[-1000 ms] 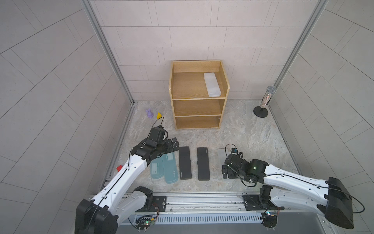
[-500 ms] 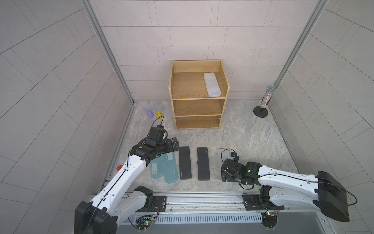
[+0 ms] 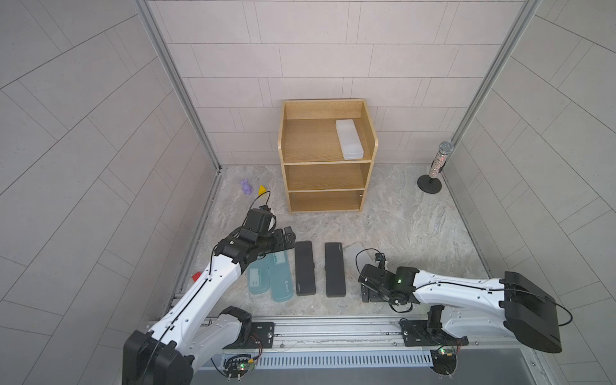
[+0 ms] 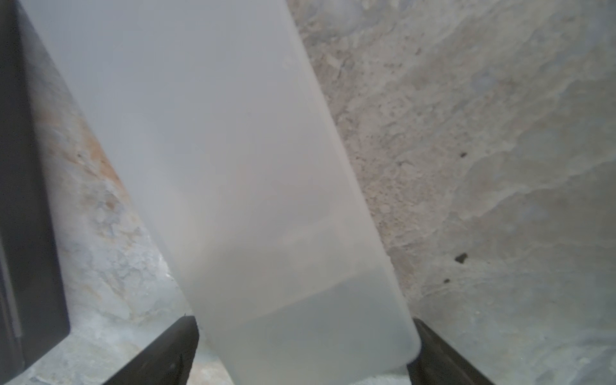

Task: Place the pencil cases on the shelf according to color
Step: Pick up the pencil case from the center of the board.

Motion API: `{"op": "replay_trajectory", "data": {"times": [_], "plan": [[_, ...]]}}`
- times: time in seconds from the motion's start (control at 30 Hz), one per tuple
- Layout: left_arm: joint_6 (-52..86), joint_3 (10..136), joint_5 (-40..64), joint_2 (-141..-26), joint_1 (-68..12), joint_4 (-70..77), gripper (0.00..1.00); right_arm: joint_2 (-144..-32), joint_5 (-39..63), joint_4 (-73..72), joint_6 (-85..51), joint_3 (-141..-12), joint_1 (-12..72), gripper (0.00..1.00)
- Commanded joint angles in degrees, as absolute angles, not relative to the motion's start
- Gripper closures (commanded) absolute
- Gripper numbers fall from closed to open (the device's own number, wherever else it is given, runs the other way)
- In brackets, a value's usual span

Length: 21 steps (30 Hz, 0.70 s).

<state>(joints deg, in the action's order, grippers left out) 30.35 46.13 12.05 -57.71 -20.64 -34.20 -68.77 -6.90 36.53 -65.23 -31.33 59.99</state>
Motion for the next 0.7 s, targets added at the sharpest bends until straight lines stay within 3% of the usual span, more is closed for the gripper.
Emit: {"op": "replay_trajectory", "data": {"times": [0.0, 0.37, 0.67], "plan": [[29.44, 47.35, 12.11, -57.48, -20.83, -34.55, 0.00, -64.80, -10.07, 40.56, -65.95, -31.45, 60.23, 0.00], [29.43, 47.06, 13.38, -57.48, -20.84, -34.28, 0.00, -59.24, -9.72, 42.96, -53.59, -31.91, 55.87, 0.00], [29.21, 46.93, 15.27, -59.10, -20.83, -34.36, 0.00, -63.19, -6.04, 40.19, -45.86, -33.94, 53.17, 0.00]]}}
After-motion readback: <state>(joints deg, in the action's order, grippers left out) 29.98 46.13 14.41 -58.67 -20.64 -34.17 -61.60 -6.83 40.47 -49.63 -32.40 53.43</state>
